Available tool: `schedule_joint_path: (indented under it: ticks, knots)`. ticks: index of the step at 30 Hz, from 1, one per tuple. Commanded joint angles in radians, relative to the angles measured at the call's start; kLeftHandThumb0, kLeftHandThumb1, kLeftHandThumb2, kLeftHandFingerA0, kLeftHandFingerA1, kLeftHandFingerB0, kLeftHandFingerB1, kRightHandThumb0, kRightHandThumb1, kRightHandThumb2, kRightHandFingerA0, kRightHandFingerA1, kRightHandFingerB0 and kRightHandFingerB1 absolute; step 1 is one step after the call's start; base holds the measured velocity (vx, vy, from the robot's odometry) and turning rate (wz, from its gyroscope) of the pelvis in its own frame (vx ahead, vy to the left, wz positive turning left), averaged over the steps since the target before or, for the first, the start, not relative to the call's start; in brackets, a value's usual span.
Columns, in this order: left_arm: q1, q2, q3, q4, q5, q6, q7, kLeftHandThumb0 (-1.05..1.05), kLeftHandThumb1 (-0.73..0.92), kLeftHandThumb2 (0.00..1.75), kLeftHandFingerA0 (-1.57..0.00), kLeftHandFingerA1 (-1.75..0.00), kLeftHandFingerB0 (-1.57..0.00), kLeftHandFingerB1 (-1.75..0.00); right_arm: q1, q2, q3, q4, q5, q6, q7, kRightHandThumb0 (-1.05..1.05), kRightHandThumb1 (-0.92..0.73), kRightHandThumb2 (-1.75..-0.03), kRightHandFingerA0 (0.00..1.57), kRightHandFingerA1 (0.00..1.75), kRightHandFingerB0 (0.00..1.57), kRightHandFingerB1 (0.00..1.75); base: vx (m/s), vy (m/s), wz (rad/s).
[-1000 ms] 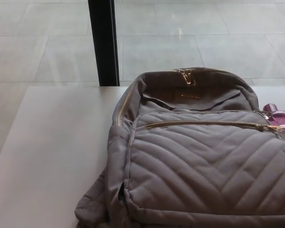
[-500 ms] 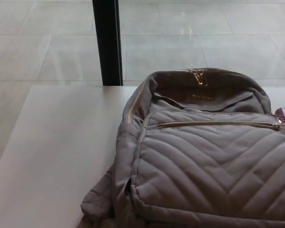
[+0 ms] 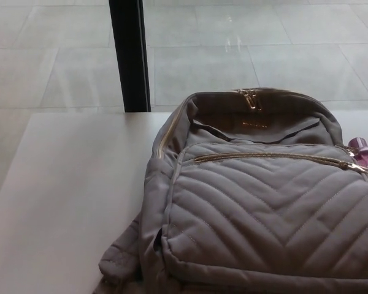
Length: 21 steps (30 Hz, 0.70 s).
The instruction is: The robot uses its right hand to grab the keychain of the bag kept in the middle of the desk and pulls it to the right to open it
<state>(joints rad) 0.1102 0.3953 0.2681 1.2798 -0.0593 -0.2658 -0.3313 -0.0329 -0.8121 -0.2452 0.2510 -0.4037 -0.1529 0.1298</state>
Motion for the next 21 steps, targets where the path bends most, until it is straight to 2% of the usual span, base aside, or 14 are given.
schedule_joint_path:
  ticks: [1,4,5,8,9,11,14,15,16,17,18,19,20,21]
  knots:
    - [0.014,0.013,0.014,0.005,-0.018,0.018,-0.012,-0.86,0.92,0.77,-0.6,-0.61,-0.46,-0.47,0.103,-0.039,-0.094,-0.035,0.328,0.096,0.366,-0.98,-0.5,-0.76,0.0,0.0,0.0,0.0,0.0,0.0,0.0]
    - [0.013,0.012,0.008,0.007,-0.012,0.022,-0.005,-0.84,0.92,0.78,-0.59,-0.59,-0.45,-0.48,0.137,-0.032,-0.127,-0.039,0.345,0.094,0.367,-1.04,-0.59,-0.59,0.0,0.0,0.0,0.0,0.0,0.0,0.0]
    - [0.013,0.014,0.006,0.009,-0.009,0.016,-0.012,-0.9,0.92,0.75,-0.63,-0.6,-0.48,-0.5,0.174,-0.016,-0.177,-0.019,0.39,0.091,0.379,-1.04,-0.61,-0.97,0.0,0.2,0.0,0.0,0.0,0.0,0.0]
    - [0.006,0.013,0.001,0.01,-0.004,0.02,-0.006,-0.86,0.92,0.75,-0.6,-0.59,-0.47,-0.49,0.24,0.008,-0.264,0.041,0.431,0.084,0.375,-1.05,-0.62,-0.98,0.0,0.2,0.0,0.03,0.0,0.0,0.0]
    - [0.006,0.013,0.009,0.009,-0.015,0.023,-0.02,-0.89,0.92,0.76,-0.6,-0.6,-0.48,-0.49,0.261,0.033,-0.306,0.079,0.441,0.062,0.339,-0.96,-0.48,-0.73,0.0,0.0,0.0,0.0,0.0,0.0,0.0]
    - [0.007,0.009,0.009,0.007,-0.014,0.022,-0.008,-0.86,0.92,0.75,-0.61,-0.58,-0.49,-0.47,0.278,0.075,-0.382,0.171,0.459,0.083,0.272,-0.99,-0.57,-0.94,0.0,0.14,0.0,0.03,0.0,0.0,0.0]
    - [0.003,0.005,0.008,0.01,-0.013,0.021,-0.007,-0.84,0.92,0.75,-0.61,-0.58,-0.5,-0.48,0.279,0.117,-0.493,0.359,0.471,0.155,0.133,-0.89,-0.51,-0.82,0.0,0.15,0.0,0.0,0.0,0.0,0.0]
    - [0.006,0.005,0.002,0.009,-0.007,0.018,-0.006,-0.84,0.92,0.75,-0.62,-0.58,-0.51,-0.48,0.279,0.126,-0.535,0.467,0.482,0.183,0.067,-0.61,-0.5,-0.74,0.55,1.1,0.04,0.29,0.0,0.0,0.0]
    - [0.007,0.005,0.0,0.009,-0.005,0.016,-0.006,-0.84,0.92,0.75,-0.62,-0.58,-0.51,-0.48,0.276,0.129,-0.556,0.519,0.485,0.191,0.04,-0.61,-0.5,-0.74,0.55,1.1,0.04,0.29,0.0,0.0,0.0]
    - [0.007,0.006,-0.003,0.008,-0.002,0.015,-0.007,-0.85,0.92,0.77,-0.62,-0.59,-0.5,-0.48,0.276,0.128,-0.566,0.552,0.493,0.195,0.041,-0.57,-0.56,-0.74,0.91,1.48,0.08,0.39,0.0,0.0,0.0]
    - [0.008,0.008,-0.009,0.007,0.003,0.013,-0.009,-0.85,0.92,0.77,-0.62,-0.59,-0.5,-0.48,0.277,0.126,-0.583,0.601,0.505,0.2,0.042,-0.57,-0.56,-0.74,0.91,1.48,0.08,0.39,0.0,0.0,0.0]
    - [0.006,0.007,-0.006,0.006,0.0,0.019,-0.006,-0.82,0.76,1.13,-0.58,-0.68,-0.42,-0.57,0.274,0.124,-0.597,0.661,0.513,0.211,0.026,-0.35,-0.45,-0.92,0.89,1.11,0.02,0.48,0.0,0.0,0.0]
    - [0.008,0.01,-0.002,0.005,-0.005,0.021,-0.01,-0.86,0.92,0.78,-0.56,-0.63,-0.41,-0.49,0.281,0.13,-0.621,0.766,0.533,0.23,-0.002,-0.38,-0.65,-0.6,0.71,1.28,0.18,0.44,0.0,0.0,0.0]
    - [0.018,0.017,-0.004,0.003,-0.002,0.008,-0.015,-0.81,0.77,1.17,-0.52,-0.67,-0.35,-0.55,0.313,0.152,-0.628,0.801,0.537,0.247,-0.01,-0.38,-0.52,-0.94,0.63,0.88,0.51,0.7,0.0,0.0,0.0]
